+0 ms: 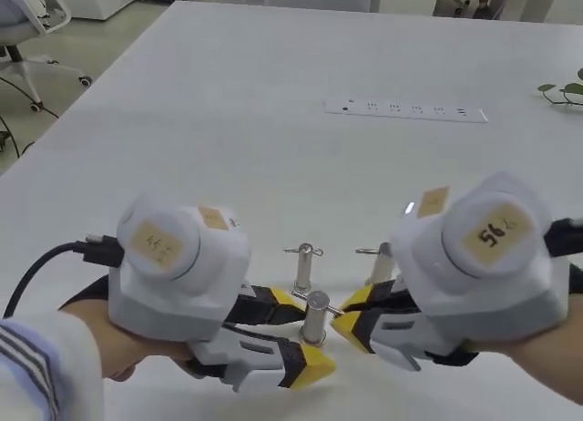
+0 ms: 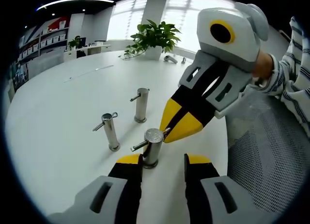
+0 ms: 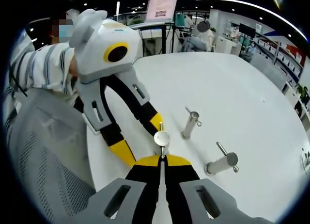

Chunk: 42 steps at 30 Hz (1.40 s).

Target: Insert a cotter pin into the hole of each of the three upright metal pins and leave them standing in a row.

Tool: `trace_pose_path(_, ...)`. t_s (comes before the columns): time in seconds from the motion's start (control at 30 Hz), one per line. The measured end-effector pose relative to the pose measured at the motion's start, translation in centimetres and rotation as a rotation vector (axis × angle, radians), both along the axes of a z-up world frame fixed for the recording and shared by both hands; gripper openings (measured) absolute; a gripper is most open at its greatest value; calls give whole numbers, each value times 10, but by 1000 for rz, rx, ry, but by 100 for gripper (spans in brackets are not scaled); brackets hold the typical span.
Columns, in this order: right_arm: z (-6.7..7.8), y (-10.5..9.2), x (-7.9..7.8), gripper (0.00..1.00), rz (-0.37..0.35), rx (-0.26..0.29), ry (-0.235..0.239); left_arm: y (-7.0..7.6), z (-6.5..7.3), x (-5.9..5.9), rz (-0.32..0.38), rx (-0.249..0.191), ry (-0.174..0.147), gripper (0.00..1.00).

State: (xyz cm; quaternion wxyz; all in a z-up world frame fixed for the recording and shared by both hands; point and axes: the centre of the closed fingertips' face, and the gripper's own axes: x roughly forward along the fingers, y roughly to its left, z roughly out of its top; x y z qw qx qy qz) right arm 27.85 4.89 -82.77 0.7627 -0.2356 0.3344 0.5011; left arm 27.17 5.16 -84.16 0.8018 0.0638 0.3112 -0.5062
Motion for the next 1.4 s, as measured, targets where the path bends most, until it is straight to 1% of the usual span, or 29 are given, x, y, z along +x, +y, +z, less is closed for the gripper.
trace_pose_path(0.1, 0, 0, 0, 4, 5, -3, 0, 0, -2, 1, -2, 5, -13, 31)
trace_pose_path(0.17, 0, 1, 1, 4, 7, -3, -2, 0, -1, 3, 1, 0, -19, 30)
trace_pose_path(0.2, 0, 1, 0, 4, 7, -3, 0, -1, -1, 3, -2, -3, -25, 30)
trace_pose_path(0.27, 0, 1, 1, 4, 8, -2, 0, -1, -1, 5, -8, 8, -43, 28)
trace_pose_path(0.33, 0, 1, 1, 4, 8, -1, 2, -2, -1, 6, -5, 9, -46, 26)
trace_pose_path(0.4, 0, 1, 1, 4, 9, -1, 2, -2, -1, 8, -6, 12, -57, 24)
trace_pose_path(0.53, 1, 2, 2, 4, 9, -3, 4, -2, -2, 10, -6, 18, -65, 21)
trace_pose_path(0.57, 0, 2, 2, 4, 8, -10, 8, -2, -2, 11, -4, 21, -70, 20)
trace_pose_path(0.7, -1, 2, 3, 4, 12, -10, 6, 1, -3, 16, 32, 33, -77, 13)
trace_pose_path(0.8, 0, 3, 3, 4, 20, -10, 3, 0, -3, 16, 24, 39, -88, 12)
trace_pose_path(0.83, 0, 3, 4, 4, 30, -14, -5, 0, -3, 16, 22, 40, -92, 12)
trace_pose_path(1.23, 0, 4, 5, 5, 46, -17, -1, 1, -3, 18, 34, 36, -81, 12)
trace_pose_path(1.33, 0, 1, 4, 11, 51, -29, -1, 1, -3, 18, 37, 34, -79, 12)
trace_pose_path(1.4, 0, -2, 5, 11, 54, -43, -6, 1, -3, 18, 38, 31, -75, 12)
